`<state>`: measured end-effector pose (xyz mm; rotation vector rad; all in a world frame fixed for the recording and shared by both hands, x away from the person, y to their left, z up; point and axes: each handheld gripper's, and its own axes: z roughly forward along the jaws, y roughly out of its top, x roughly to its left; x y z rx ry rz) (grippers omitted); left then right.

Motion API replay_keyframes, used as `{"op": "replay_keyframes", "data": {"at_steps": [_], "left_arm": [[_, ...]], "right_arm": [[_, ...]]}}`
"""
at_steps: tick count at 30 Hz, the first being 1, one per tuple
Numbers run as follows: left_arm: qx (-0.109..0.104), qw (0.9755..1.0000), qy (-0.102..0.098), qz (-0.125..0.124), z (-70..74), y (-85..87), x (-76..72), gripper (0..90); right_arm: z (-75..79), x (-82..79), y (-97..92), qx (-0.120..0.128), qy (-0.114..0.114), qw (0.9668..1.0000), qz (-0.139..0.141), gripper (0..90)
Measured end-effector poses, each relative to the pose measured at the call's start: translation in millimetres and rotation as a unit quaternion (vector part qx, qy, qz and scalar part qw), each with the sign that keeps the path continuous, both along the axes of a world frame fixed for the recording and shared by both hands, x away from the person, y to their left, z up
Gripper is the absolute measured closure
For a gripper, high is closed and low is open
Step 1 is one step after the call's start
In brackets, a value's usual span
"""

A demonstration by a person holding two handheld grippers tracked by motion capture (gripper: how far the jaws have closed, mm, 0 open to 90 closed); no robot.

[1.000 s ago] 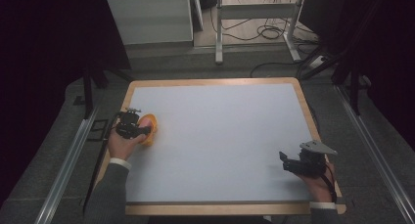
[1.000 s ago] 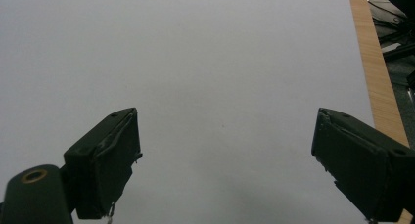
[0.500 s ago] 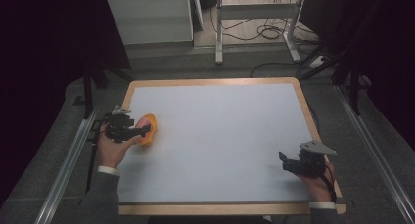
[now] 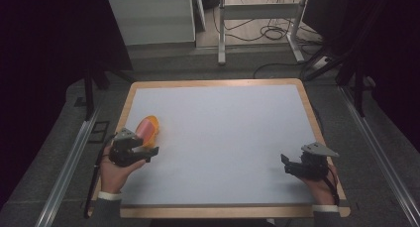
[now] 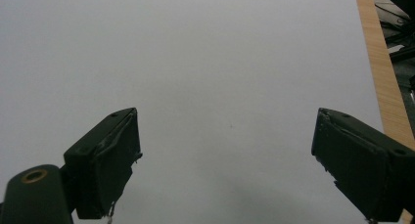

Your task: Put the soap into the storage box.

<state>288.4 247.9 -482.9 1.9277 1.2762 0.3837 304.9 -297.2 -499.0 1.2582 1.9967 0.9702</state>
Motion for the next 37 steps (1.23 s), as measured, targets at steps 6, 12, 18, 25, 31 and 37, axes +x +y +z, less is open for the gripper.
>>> {"op": "replay_keyframes", "data": {"at_steps": [6, 12, 18, 25, 31, 37], "left_arm": [[-0.003, 0.9999, 0.01, -0.001, -15.3, -0.2, -11.4, 26.6], [-0.001, 0.9997, 0.022, 0.003, -32.5, 1.7, -18.8, 26.9], [0.006, 0.9996, 0.025, 0.009, -37.8, 5.2, -23.1, 26.6], [0.003, 0.9997, 0.02, 0.012, -36.4, 6.6, -24.1, 26.3], [-0.001, 0.9998, 0.016, 0.012, -35.1, 8.6, -22.4, 26.4], [-0.005, 0.9998, 0.015, 0.011, -35.0, 9.5, -20.9, 26.4]], "right_arm": [[0.2, -0.4, 1.8, -0.001, -0.001, 1.0, 0.003, 10.5], [0.1, -0.4, 1.6, -0.001, 0.0, 1.0, 0.002, 10.5], [0.0, -0.3, 1.8, -0.002, 0.0, 1.0, 0.004, 10.5], [1.4, -1.2, 0.6, 0.0, -0.002, 1.0, 0.002, 10.5], [2.9, -2.4, -0.2, -0.001, -0.005, 1.0, 0.003, 10.5], [2.3, -3.1, 2.3, -0.004, -0.004, 1.0, 0.008, 10.5]]}}
